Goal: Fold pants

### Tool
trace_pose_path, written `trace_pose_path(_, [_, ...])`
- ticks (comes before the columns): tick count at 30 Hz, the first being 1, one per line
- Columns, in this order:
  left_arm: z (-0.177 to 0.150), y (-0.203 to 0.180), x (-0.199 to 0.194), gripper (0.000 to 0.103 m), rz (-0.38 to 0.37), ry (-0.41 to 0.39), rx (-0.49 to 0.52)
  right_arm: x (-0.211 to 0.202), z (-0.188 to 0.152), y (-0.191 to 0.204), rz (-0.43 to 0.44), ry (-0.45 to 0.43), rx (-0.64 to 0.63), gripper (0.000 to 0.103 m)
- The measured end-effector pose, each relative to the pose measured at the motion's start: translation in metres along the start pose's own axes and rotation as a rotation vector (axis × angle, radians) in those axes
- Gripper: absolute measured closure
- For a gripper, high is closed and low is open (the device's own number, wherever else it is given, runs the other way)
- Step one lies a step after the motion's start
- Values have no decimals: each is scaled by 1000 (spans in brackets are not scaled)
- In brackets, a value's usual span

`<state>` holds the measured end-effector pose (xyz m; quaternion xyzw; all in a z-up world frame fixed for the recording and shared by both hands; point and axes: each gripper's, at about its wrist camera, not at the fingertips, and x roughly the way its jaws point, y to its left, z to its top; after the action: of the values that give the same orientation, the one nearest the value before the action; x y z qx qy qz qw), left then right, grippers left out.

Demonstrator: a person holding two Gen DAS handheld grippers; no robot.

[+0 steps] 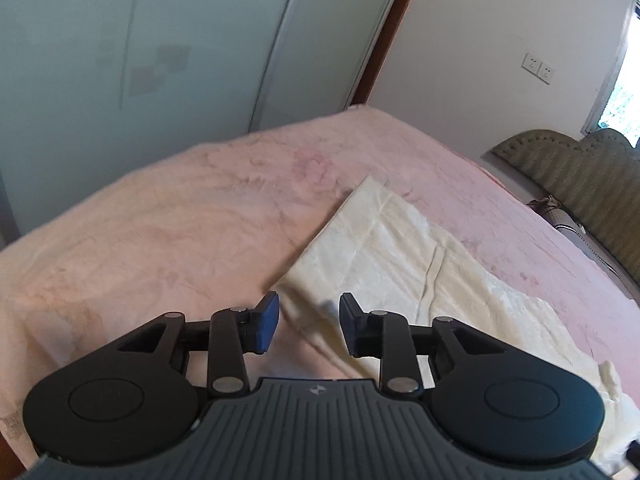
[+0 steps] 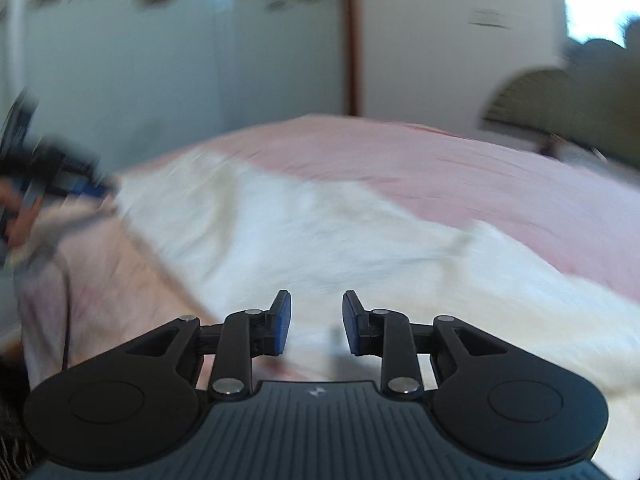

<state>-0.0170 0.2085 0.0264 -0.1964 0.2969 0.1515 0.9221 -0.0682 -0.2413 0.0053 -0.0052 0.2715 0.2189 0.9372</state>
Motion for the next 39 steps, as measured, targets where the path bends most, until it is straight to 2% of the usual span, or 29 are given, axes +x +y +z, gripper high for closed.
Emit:
trace_pose_path(3, [-1, -33, -6, 65, -89, -23, 85, -26, -7, -63, -129, -63, 288, 74])
trace_pose_path(5, [-3, -62, -7, 56, -187, -16, 155, -46, -17, -106, -229, -114, 493, 68])
trace_pose_path(6, [-6, -78, -6, 50, -251, -1, 192, -57, -23, -124, -257, -149, 582, 58])
trace_pose_path(7, [-10, -95, -5, 47, -309, 10, 227, -67, -31, -143, -272, -193, 671, 41])
trace_pose_path(9, [-22, -131, -3, 43, -399, 46, 324, -83, -50, -176, -291, -284, 856, 26])
trace_pose_path(11, [-37, -167, 1, 41, -477, 99, 428, -90, -62, -202, -275, -334, 992, 26])
trace_pose_path(14, [-67, -214, 7, 37, -559, 161, 560, -86, -68, -229, -201, -365, 1099, 26])
trace_pose_path(17, [-97, -243, 19, 36, -568, 213, 638, -74, -64, -247, -174, -339, 1146, 26])
trace_pose_path(20, [-122, -253, 26, 36, -558, 258, 683, -65, -49, -258, -179, -323, 1143, 25])
trace_pose_path(24, [-141, -264, 21, 30, -532, 190, 788, -50, -11, -274, -171, -290, 1045, 19])
trace_pose_path(28, [-140, -265, 25, 27, -534, 194, 776, 3, 34, -297, -154, -169, 898, 10])
trace_pose_path(31, [-139, -267, 25, 27, -538, 199, 771, 34, 47, -305, -237, -48, 883, 10])
trace_pose_path(32, [-138, -266, 26, 27, -541, 200, 766, 31, 49, -305, -248, -60, 889, 10])
trace_pose_path(34, [-139, -266, 25, 26, -545, 196, 756, 12, 50, -297, -218, -162, 871, 10])
trace_pose_path(36, [-139, -267, 23, 26, -545, 188, 757, -12, 46, -290, -224, -242, 865, 10])
trace_pose_path(39, [-139, -266, 22, 26, -552, 181, 741, -33, 30, -295, -254, -264, 916, 9])
